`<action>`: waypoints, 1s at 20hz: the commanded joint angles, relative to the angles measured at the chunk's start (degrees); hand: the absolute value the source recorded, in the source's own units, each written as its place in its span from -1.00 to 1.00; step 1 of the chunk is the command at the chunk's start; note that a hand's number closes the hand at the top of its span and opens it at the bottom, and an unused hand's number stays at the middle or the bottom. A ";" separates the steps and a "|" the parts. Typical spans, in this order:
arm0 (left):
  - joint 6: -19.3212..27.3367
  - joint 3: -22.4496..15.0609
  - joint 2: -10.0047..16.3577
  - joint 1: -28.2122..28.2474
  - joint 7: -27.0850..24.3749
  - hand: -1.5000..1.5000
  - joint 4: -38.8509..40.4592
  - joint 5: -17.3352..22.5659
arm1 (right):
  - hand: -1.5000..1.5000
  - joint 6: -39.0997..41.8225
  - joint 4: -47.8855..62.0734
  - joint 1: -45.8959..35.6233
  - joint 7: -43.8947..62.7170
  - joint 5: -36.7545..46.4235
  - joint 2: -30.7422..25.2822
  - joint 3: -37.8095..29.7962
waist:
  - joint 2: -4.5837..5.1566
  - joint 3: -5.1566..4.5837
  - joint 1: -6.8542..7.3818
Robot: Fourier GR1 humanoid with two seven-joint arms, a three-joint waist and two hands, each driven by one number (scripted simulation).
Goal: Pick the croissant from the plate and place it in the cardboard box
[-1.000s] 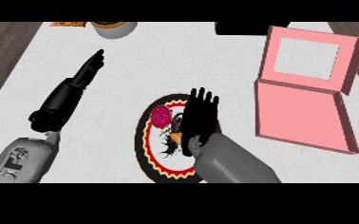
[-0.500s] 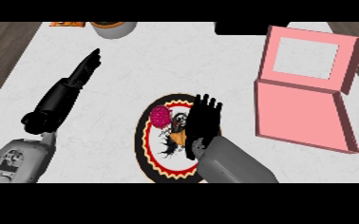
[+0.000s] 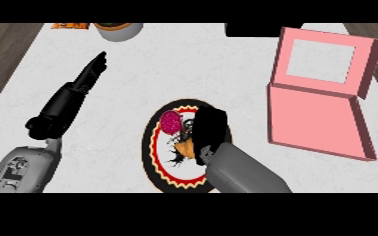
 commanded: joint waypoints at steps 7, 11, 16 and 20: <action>-1.26 1.50 0.03 0.67 0.14 0.00 -0.17 -0.40 | 1.00 -2.29 -11.17 4.32 -19.70 3.38 -0.31 12.99 | -0.09 0.07 -0.24; -1.25 0.59 -0.58 -0.34 0.38 0.00 -0.37 -0.78 | 1.00 -2.53 -22.18 6.24 -35.62 1.08 0.03 24.89 | -0.18 0.26 1.04; -0.13 1.10 -1.20 0.14 0.70 0.00 1.06 -1.22 | 1.00 -7.18 -41.32 6.57 -43.32 5.88 -14.67 30.86 | -0.58 0.13 -2.46; 0.59 1.28 -1.41 2.52 -0.24 0.00 -1.08 -1.55 | 1.00 -8.05 -60.30 9.46 -42.41 7.60 -29.58 28.62 | -0.60 0.09 -2.55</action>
